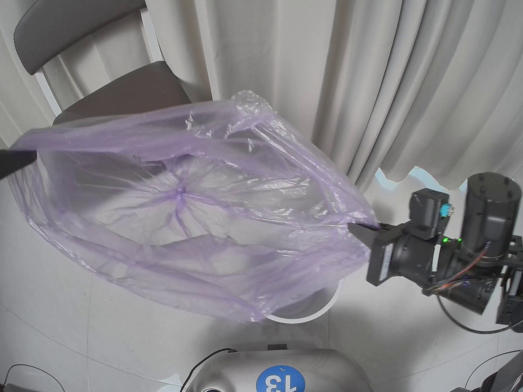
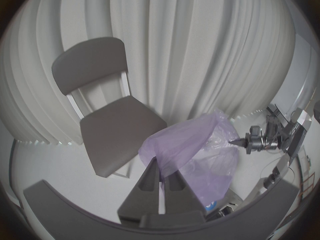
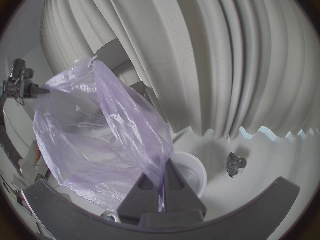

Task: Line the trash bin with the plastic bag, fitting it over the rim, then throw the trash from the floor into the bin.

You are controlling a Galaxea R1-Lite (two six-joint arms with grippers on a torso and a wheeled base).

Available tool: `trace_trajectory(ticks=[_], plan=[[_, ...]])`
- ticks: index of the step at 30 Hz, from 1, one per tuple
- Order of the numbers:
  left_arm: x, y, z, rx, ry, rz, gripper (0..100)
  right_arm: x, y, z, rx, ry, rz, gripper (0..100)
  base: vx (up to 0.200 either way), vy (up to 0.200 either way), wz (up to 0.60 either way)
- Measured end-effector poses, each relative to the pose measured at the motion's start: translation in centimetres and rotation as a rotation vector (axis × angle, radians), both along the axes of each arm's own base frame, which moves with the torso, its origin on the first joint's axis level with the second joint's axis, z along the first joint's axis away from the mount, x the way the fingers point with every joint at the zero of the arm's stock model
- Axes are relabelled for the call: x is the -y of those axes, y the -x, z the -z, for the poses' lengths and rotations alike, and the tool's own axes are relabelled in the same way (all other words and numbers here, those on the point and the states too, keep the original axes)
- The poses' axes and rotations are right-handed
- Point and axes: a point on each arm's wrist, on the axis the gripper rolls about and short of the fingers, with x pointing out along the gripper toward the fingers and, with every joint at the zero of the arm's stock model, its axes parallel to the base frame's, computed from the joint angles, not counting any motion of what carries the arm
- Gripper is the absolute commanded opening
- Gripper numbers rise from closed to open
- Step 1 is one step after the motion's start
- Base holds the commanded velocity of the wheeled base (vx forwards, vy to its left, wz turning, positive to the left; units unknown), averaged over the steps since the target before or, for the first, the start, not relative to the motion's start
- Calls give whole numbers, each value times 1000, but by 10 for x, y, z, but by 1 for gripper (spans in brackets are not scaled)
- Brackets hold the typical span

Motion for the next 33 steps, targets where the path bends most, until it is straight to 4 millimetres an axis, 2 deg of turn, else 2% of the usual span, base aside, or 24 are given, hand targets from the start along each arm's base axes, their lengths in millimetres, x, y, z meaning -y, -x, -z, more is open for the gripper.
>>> trace_trajectory(ticks=[7,14,22,33], plan=[[5,-8,17,5,39,69,0,30,23,-17,22,-28,4,0,0,0,0],[12,-13,36,4,79,178,0,44,36,-19,41,-35,3,0,0,0,0],[22,-19,48,23,150,309,0,42,41,-25,82,-14,-76,0,0,0,0],[54,-48,72,76,252,441,0,28,42,-26,89,6,-253,0,0,0,0]])
